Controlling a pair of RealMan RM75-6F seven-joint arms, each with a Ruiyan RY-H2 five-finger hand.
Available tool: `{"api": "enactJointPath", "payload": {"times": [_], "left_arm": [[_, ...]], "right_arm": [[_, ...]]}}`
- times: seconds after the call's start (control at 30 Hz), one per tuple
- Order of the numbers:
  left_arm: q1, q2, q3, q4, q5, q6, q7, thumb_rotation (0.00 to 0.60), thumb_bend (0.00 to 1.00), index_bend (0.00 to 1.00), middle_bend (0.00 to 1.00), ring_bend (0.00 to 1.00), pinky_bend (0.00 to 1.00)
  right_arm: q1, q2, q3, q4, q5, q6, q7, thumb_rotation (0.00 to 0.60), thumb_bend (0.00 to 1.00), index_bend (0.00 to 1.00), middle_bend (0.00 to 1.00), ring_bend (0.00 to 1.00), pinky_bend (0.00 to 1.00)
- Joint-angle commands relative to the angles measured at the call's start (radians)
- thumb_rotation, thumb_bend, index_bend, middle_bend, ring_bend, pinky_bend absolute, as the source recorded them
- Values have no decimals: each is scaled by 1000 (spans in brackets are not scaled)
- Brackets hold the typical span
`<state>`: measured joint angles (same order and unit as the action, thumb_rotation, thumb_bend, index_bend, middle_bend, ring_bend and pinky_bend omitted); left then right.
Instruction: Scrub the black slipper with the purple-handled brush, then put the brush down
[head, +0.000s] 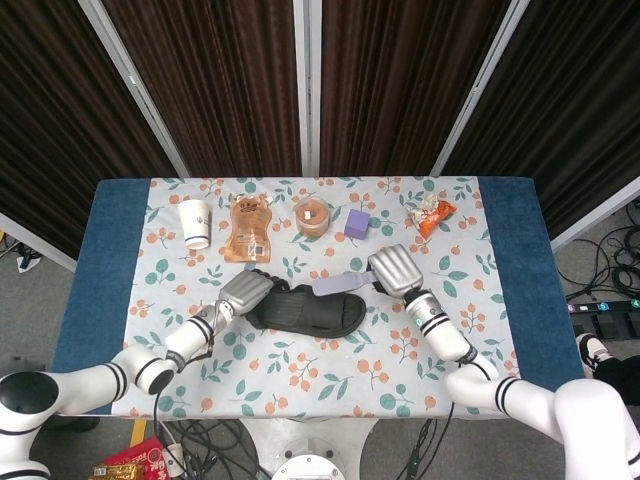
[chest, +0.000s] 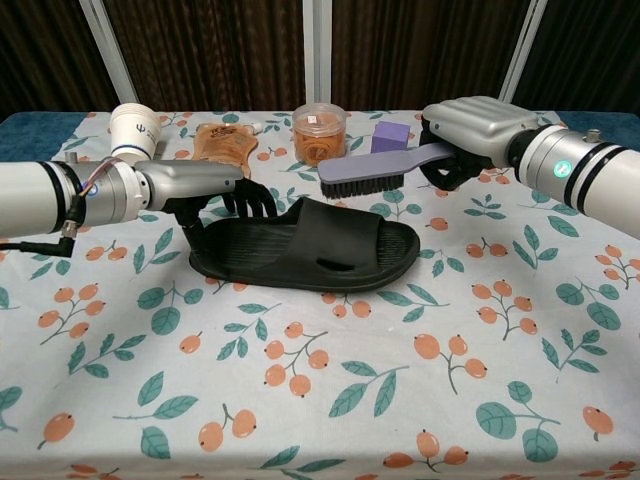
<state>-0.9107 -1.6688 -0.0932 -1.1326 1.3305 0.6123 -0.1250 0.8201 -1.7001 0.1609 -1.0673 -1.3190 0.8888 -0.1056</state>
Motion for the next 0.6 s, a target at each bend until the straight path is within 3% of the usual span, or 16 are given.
{"api": "enactJointPath", "payload": {"times": [0.03, 0.23, 0.6], "left_arm": [[0, 0, 1, -1, -1, -1, -1, 600, 159, 367, 458, 309, 260], [-4, 2, 0, -6, -5, -12, -15, 600, 159, 367, 458, 308, 260], [-7, 14, 3, -19, -8, -20, -15, 600, 159, 366, 458, 308, 260]], "right_arm": [[-17, 54, -20, -76, -53, 20, 74, 600, 790, 1000, 1000, 1000, 1000], [-14, 61, -64, -99, -75, -31, 74, 600, 790, 1000, 1000, 1000, 1000], [5, -33, -23, 38, -53, -34, 117, 600, 789, 1000, 1000, 1000, 1000]]}}
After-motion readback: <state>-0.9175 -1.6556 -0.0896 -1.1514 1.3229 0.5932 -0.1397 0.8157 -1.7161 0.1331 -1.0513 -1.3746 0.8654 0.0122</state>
